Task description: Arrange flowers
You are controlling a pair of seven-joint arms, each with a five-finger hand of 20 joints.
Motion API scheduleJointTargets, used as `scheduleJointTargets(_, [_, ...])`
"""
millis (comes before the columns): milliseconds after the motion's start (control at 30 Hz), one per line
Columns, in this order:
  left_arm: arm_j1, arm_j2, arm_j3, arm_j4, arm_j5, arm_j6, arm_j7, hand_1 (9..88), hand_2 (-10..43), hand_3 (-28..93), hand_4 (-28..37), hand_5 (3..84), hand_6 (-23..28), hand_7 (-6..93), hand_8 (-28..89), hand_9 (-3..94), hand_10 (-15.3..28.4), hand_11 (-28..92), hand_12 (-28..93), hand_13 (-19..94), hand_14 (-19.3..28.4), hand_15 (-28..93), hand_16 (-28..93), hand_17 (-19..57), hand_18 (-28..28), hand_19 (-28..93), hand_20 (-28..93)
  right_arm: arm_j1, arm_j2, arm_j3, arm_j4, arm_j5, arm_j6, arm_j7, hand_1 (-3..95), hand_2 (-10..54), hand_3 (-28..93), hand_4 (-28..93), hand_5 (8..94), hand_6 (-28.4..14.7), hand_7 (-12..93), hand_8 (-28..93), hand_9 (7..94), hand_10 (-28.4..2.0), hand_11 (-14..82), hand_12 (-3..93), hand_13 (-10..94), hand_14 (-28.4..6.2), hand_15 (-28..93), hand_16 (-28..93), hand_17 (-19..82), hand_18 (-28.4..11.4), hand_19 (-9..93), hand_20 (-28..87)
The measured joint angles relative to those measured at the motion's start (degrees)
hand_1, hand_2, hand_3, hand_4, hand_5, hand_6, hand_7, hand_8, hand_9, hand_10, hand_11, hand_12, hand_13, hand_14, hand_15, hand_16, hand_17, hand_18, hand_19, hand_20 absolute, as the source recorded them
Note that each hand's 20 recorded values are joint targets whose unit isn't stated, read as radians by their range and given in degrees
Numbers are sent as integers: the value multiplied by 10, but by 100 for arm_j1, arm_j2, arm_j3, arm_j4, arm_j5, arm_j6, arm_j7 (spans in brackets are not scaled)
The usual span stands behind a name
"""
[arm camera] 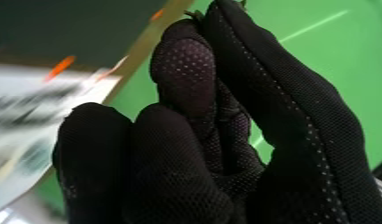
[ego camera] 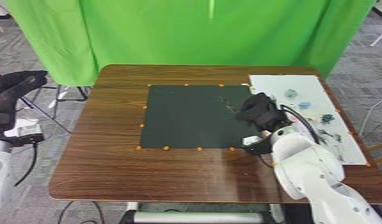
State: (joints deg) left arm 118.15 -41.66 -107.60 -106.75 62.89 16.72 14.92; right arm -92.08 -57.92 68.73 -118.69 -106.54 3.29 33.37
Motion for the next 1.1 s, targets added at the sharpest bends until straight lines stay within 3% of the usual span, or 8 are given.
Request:
scheduleJointTargets(133, [-156, 68, 80, -12, 39, -34, 7, 276, -95, 625, -207, 467, 30, 222, -95, 459, 131, 248, 147, 356, 152, 139, 27, 65, 90, 46, 143, 369, -375, -512, 156, -186, -147, -101, 594, -95, 586, -22, 716, -55, 454, 214, 893, -110, 492, 338, 937, 6, 718, 245, 766, -87, 932, 467])
scheduleJointTargets(367, [-2, 26, 72, -113, 43, -28, 33, 277, -95, 623, -210, 469, 30, 223, -95, 456, 130, 245, 148, 352, 151, 130, 35, 65, 88, 42, 146, 628, -771, -1221, 386, -348, -528, -194, 593, -95, 585, -19, 717, -56, 454, 213, 895, -109, 492, 337, 937, 5, 722, 240, 767, -87, 932, 468])
scheduleJointTargets(600, [334, -221, 19, -225, -13, -9, 89, 274, -95, 625, -210, 469, 30, 221, -94, 457, 131, 246, 150, 356, 153, 133, 37, 65, 90, 45, 147, 777, -997, -1638, 745, -380, -672, -223, 593, -95, 584, -19, 716, -54, 458, 211, 895, -110, 493, 336, 937, 5, 723, 239, 769, -87, 932, 467])
scheduleJointTargets(833, [499, -544, 124, -347, -21, 11, 147, 274, -95, 626, -209, 469, 30, 221, -93, 458, 132, 248, 151, 356, 153, 135, 36, 64, 91, 47, 146, 831, -1416, -1634, 1100, -392, -766, -195, 591, -95, 584, -16, 715, -52, 462, 207, 897, -110, 493, 335, 937, 4, 724, 239, 770, -87, 932, 468])
scheduleJointTargets(1100, [619, -672, 295, -480, -16, -5, 148, 274, -95, 625, -208, 467, 30, 220, -93, 456, 132, 247, 152, 356, 154, 136, 37, 64, 91, 48, 145, 895, -1803, -1603, 1538, -219, -642, 31, 591, -95, 581, -10, 715, -54, 476, 194, 901, -112, 495, 321, 937, 0, 724, 233, 775, -83, 932, 457])
